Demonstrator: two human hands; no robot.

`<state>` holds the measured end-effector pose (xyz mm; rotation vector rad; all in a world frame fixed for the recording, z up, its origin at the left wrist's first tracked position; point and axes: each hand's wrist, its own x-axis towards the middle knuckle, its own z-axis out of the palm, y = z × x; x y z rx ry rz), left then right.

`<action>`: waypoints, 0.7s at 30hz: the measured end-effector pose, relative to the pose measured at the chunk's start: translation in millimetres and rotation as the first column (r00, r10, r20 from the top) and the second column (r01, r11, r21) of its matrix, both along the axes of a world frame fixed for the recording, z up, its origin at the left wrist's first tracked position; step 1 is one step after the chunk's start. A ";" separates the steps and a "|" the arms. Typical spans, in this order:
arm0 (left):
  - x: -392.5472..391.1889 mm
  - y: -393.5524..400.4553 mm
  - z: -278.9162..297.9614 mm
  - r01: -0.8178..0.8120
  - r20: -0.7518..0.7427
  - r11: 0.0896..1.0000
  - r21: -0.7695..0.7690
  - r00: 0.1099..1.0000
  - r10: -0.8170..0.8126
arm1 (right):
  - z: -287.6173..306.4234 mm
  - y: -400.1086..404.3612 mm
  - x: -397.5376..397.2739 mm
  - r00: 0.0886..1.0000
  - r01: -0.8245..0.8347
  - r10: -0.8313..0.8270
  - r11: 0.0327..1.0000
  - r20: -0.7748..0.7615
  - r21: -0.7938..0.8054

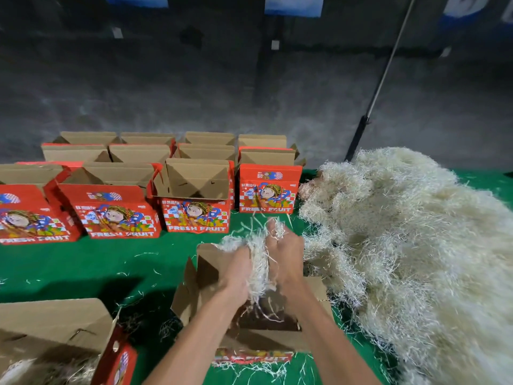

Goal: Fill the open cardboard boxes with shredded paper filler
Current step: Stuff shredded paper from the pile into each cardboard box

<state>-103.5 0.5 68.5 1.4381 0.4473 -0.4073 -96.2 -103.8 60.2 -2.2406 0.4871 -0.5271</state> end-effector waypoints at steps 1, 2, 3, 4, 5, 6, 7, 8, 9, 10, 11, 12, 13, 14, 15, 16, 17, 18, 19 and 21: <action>9.9 2.6 4.2 -0.012 0.045 1.000 -0.003 0.999 0.012 | -3.2 4.3 -7.8 1.000 -0.007 0.007 1.000 0.008 0.030; 16.0 4.9 11.5 -0.044 0.058 0.999 -0.020 0.997 0.045 | -7.7 8.7 -17.2 0.999 -0.035 0.034 0.996 0.011 0.087; 22.3 10.1 15.2 -0.087 0.065 0.996 -0.028 0.994 0.089 | -11.5 10.4 -24.4 0.997 -0.076 0.073 0.982 0.028 0.174; 29.9 16.4 18.4 -0.103 0.076 0.994 -0.032 0.992 0.105 | -13.0 6.3 -26.8 0.993 -0.109 0.093 0.954 0.072 0.279; 34.6 21.3 21.0 -0.108 0.081 0.994 -0.034 0.991 0.110 | -9.6 0.6 -26.1 0.991 -0.106 0.067 0.917 0.114 0.384; 36.9 24.4 20.8 -0.119 0.074 0.992 -0.035 0.990 0.121 | -2.2 -3.6 -23.4 0.990 -0.070 0.004 0.878 0.138 0.474; 35.7 24.4 21.7 -0.145 0.067 0.988 -0.053 0.987 0.148 | 4.1 -5.6 -20.3 0.986 -0.020 -0.072 0.838 0.147 0.545; 35.3 22.2 18.7 -0.191 0.069 0.980 -0.063 0.978 0.195 | 7.2 -5.4 -17.4 0.980 0.024 -0.138 0.803 0.147 0.595; 33.8 20.1 16.6 -0.207 0.085 0.976 -0.061 0.974 0.212 | 7.9 -1.9 -15.5 0.976 0.048 -0.169 0.784 0.139 0.618; 31.9 19.2 14.8 -0.187 0.109 0.982 -0.037 0.976 0.190 | 7.2 2.2 -15.7 0.978 0.045 -0.162 0.780 0.132 0.624; 30.9 21.5 15.8 -0.159 0.124 0.987 -0.025 0.979 0.161 | 4.7 3.6 -15.6 0.981 0.033 -0.145 0.776 0.127 0.629; 33.2 25.2 16.5 -0.155 0.127 0.988 -0.006 0.980 0.155 | 3.5 1.1 -15.9 0.983 0.041 -0.145 0.775 0.115 0.631; 36.6 31.8 16.1 -0.163 0.120 0.987 -0.007 0.979 0.162 | 3.1 -4.2 -15.8 0.980 0.078 -0.175 0.771 0.092 0.632; 40.9 39.0 14.5 -0.181 0.104 0.983 -0.012 0.978 0.182 | 3.0 -9.5 -15.3 0.975 0.125 -0.212 0.767 0.065 0.630; 45.2 43.7 12.2 -0.197 0.097 0.980 -0.031 0.975 0.199 | 2.6 -11.7 -15.4 0.974 0.146 -0.223 0.766 0.045 0.625; 45.5 45.9 10.7 -0.187 0.110 0.982 -0.029 0.976 0.189 | 1.7 -9.8 -15.2 0.978 0.126 -0.201 0.772 0.050 0.623; 43.9 46.3 9.4 -0.154 0.130 0.988 -0.015 0.979 0.155 | 0.2 -6.2 -16.2 0.984 0.087 -0.163 0.780 0.068 0.619; 42.0 46.6 9.0 -0.116 0.137 0.993 0.005 0.984 0.115 | -0.2 -4.0 -17.2 0.988 0.057 -0.133 0.788 0.080 0.614; 42.6 48.6 8.5 -0.101 0.136 0.995 0.010 0.986 0.099 | 1.2 -5.1 -18.0 0.988 0.055 -0.133 0.785 0.081 0.616; 46.7 58.6 10.9 -0.171 0.118 0.985 0.004 0.978 0.170 | 3.4 -19.1 -19.1 0.978 0.129 -0.205 0.758 0.046 0.640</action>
